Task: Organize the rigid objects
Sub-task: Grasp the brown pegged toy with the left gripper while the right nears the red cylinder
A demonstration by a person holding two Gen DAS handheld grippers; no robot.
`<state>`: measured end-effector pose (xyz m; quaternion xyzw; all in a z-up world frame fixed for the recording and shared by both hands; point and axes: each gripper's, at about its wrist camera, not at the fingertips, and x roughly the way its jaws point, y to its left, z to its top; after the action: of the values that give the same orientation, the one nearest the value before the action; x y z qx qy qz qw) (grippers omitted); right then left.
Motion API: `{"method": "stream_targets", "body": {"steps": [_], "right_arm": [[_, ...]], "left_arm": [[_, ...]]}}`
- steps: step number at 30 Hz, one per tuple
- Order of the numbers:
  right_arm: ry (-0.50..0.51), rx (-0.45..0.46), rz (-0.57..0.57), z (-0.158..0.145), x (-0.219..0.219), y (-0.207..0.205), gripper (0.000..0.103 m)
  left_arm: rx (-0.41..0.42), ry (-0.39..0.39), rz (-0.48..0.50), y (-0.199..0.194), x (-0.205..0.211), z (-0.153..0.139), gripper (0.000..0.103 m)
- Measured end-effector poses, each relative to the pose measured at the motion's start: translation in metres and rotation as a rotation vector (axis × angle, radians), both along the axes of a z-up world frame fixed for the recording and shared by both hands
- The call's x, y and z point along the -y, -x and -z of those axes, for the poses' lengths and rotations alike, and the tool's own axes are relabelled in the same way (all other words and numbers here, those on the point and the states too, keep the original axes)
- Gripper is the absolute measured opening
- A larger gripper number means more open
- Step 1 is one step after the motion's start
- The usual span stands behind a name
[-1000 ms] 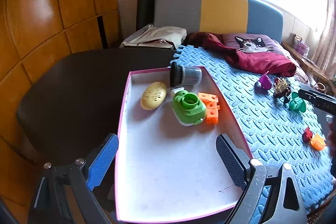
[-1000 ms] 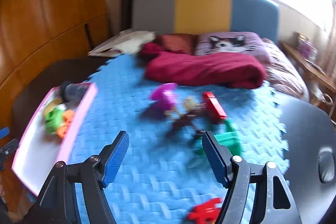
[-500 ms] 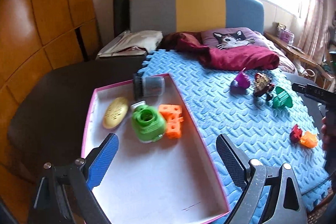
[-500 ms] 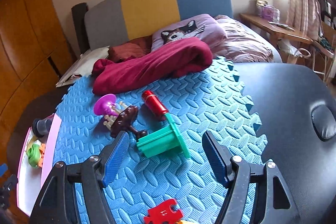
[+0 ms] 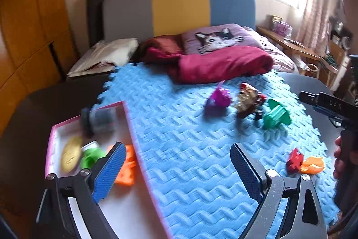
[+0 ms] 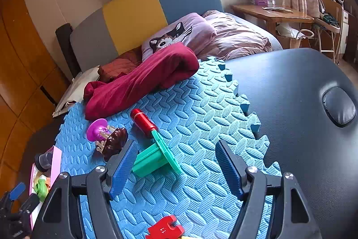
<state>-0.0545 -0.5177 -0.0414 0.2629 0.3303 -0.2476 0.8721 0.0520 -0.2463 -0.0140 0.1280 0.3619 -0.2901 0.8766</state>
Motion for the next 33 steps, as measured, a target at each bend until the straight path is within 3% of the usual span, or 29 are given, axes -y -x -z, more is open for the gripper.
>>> {"method": "stream_targets", "body": {"steps": [8, 14, 20, 26, 28, 30, 33], "right_arm": [[-0.017, 0.012, 0.029, -0.002, 0.005, 0.004, 0.073], [-0.077, 0.038, 0.051, 0.0, 0.015, 0.009, 0.073], [-0.096, 0.05, 0.058, 0.0, 0.017, 0.01, 0.073], [-0.128, 0.052, 0.058, 0.004, 0.02, 0.009, 0.073], [-0.125, 0.054, 0.055, 0.003, 0.02, 0.009, 0.073], [-0.118, 0.057, 0.06, 0.002, 0.019, 0.009, 0.073], [-0.128, 0.051, 0.059, 0.004, 0.02, 0.009, 0.073]], "left_arm": [[-0.018, 0.012, 0.083, -0.008, 0.056, 0.005, 0.091], [0.018, -0.031, 0.203, -0.013, 0.108, 0.012, 0.085], [0.053, -0.073, 0.264, -0.022, 0.145, 0.024, 0.086], [0.039, -0.099, 0.308, -0.033, 0.17, 0.042, 0.082], [0.011, -0.098, 0.318, -0.037, 0.176, 0.049, 0.077], [-0.019, -0.106, 0.328, -0.041, 0.18, 0.057, 0.045], [-0.023, -0.082, 0.331, -0.039, 0.175, 0.059, 0.043]]}}
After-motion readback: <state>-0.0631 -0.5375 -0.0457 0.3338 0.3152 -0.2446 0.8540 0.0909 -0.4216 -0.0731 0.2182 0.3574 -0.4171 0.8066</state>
